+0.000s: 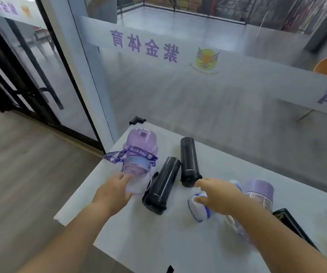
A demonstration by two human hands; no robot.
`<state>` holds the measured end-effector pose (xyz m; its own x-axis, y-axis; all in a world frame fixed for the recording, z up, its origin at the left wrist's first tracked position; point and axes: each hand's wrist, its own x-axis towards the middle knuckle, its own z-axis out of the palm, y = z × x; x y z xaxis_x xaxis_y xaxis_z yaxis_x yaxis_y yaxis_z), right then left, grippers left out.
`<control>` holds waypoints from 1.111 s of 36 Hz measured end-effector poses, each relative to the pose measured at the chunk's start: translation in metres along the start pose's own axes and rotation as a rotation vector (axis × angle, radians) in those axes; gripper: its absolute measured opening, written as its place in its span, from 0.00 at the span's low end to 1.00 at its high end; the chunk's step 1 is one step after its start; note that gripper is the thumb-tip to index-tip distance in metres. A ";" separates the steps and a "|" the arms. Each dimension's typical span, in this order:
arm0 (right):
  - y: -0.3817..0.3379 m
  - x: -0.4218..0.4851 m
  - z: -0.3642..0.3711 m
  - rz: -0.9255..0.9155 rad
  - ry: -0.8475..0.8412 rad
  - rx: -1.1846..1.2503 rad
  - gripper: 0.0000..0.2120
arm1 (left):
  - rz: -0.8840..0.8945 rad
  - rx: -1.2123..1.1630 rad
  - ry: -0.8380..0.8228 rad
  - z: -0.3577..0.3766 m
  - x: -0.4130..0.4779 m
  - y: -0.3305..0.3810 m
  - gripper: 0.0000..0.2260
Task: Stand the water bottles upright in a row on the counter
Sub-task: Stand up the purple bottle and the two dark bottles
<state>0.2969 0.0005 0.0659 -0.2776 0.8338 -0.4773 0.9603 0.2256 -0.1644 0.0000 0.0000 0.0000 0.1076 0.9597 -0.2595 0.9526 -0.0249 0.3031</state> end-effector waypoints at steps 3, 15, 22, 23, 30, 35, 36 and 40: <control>0.008 0.018 -0.002 -0.010 0.009 0.017 0.20 | 0.001 0.086 0.050 0.005 0.016 0.001 0.26; -0.004 0.070 0.007 -0.052 0.095 0.065 0.16 | 0.242 0.383 0.117 0.013 0.074 0.005 0.37; -0.019 0.077 0.013 0.035 0.082 0.109 0.16 | 0.282 0.316 0.053 0.022 0.090 -0.007 0.32; -0.021 0.077 0.014 0.044 0.083 0.113 0.16 | 0.281 0.294 0.067 0.022 0.092 -0.009 0.31; -0.028 0.076 0.018 0.122 0.092 0.150 0.16 | 0.380 0.252 0.190 0.006 0.099 -0.009 0.29; -0.034 0.076 0.022 0.145 0.110 0.198 0.18 | 0.433 0.199 0.200 -0.018 0.108 -0.012 0.28; -0.036 0.076 0.023 0.142 0.113 0.216 0.18 | 0.432 0.186 0.181 -0.024 0.111 -0.012 0.28; -0.040 0.074 0.025 0.140 0.125 0.262 0.18 | 0.402 0.084 0.087 -0.053 0.121 -0.012 0.28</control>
<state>0.2367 0.0409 0.0156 -0.1218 0.9065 -0.4043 0.9441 -0.0199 -0.3291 -0.0138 0.1315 0.0132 0.4543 0.8891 -0.0564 0.8601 -0.4213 0.2876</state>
